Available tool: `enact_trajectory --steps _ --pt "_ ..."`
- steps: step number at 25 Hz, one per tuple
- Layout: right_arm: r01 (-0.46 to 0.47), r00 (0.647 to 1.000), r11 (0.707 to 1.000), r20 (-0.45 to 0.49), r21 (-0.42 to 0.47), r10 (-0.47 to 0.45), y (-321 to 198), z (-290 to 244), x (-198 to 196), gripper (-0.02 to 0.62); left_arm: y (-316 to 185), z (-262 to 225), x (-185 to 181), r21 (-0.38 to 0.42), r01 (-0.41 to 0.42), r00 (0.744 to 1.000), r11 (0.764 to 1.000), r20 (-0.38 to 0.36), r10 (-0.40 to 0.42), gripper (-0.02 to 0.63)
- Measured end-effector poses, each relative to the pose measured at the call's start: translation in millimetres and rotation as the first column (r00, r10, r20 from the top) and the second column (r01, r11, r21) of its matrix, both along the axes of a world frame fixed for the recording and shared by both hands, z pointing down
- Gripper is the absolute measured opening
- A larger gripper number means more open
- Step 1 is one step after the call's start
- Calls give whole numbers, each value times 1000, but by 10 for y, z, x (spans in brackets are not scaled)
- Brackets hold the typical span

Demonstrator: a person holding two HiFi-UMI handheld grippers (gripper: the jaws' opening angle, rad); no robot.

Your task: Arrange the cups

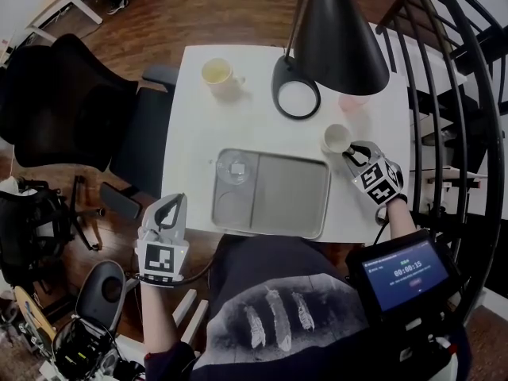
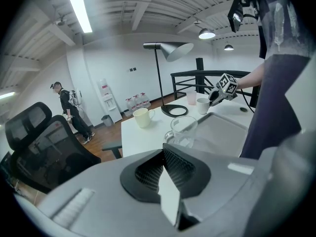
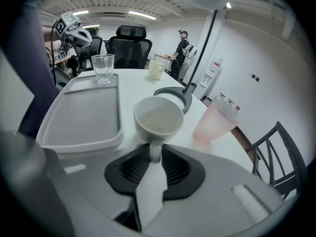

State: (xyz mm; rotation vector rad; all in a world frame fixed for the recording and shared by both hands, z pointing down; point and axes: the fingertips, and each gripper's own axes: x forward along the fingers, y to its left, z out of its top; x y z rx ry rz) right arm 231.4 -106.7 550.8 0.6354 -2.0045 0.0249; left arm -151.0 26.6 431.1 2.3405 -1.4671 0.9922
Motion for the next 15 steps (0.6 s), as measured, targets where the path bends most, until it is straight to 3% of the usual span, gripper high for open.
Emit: enact_trajectory --steps 3,15 --pt "-10 1000 1000 29 8 9 -17 -21 -23 49 5 5 -6 -4 2 1000 1000 5 -2 15" --pt "-102 989 994 113 32 98 -45 -109 60 46 -89 -12 24 -2 -9 1000 1000 14 9 15"
